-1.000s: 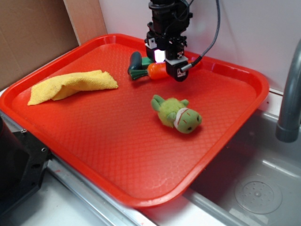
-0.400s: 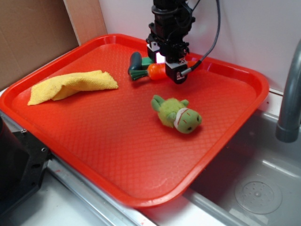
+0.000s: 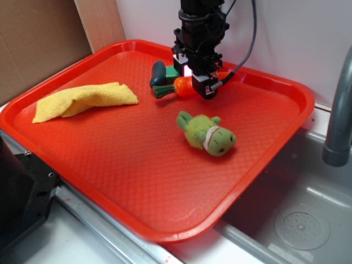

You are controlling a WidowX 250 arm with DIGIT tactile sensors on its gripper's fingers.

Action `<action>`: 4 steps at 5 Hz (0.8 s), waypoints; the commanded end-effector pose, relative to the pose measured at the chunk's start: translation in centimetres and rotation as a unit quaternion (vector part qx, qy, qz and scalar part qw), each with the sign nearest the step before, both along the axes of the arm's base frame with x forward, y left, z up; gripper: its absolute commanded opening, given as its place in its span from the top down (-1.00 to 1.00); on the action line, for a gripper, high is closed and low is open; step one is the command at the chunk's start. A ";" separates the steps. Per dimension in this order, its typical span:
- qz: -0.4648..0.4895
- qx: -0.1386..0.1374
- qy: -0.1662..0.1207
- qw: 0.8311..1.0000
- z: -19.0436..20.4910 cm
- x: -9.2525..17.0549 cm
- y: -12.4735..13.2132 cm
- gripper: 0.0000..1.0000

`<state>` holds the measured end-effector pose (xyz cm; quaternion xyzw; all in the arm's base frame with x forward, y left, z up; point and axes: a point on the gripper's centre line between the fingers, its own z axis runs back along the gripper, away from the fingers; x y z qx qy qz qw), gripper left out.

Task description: Grab the carrot.

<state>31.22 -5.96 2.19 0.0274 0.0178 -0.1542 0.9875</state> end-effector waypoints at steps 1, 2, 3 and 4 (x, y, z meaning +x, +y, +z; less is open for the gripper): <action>0.064 -0.006 0.006 0.998 4.5 -2.6 0.2 1.00; 0.118 -0.033 -0.023 0.992 9.2 -4.8 1.3 1.00; 0.138 -0.043 -0.011 0.989 12.3 -7.0 2.1 1.00; 0.171 -0.033 -0.024 0.984 14.5 -10.6 2.6 1.00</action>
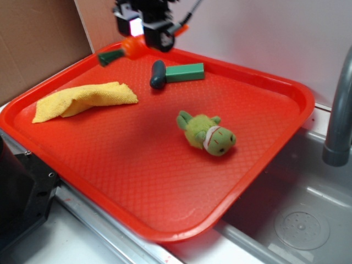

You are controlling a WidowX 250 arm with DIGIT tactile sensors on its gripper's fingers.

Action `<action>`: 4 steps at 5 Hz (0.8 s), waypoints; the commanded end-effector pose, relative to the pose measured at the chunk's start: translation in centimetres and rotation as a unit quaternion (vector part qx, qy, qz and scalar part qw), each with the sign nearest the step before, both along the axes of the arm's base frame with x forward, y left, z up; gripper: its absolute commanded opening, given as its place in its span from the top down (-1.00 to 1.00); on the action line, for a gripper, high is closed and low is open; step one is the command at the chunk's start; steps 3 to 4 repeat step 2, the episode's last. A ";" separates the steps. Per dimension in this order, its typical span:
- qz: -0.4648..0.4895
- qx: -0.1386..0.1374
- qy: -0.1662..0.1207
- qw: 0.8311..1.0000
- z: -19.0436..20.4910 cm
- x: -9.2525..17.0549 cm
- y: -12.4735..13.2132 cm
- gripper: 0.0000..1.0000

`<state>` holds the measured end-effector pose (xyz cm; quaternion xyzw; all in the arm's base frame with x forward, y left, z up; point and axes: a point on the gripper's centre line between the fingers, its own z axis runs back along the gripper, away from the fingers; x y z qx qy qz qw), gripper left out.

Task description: Grab the carrot.

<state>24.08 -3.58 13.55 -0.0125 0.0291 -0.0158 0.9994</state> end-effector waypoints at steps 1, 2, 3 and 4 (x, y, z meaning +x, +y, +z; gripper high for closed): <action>0.041 0.014 -0.033 0.999 3.9 -6.3 0.1 1.00; 0.031 0.006 -0.042 0.999 3.8 -7.4 -0.4 1.00; 0.031 0.006 -0.042 0.999 3.8 -7.4 -0.4 1.00; 0.031 0.006 -0.042 0.999 3.8 -7.4 -0.4 1.00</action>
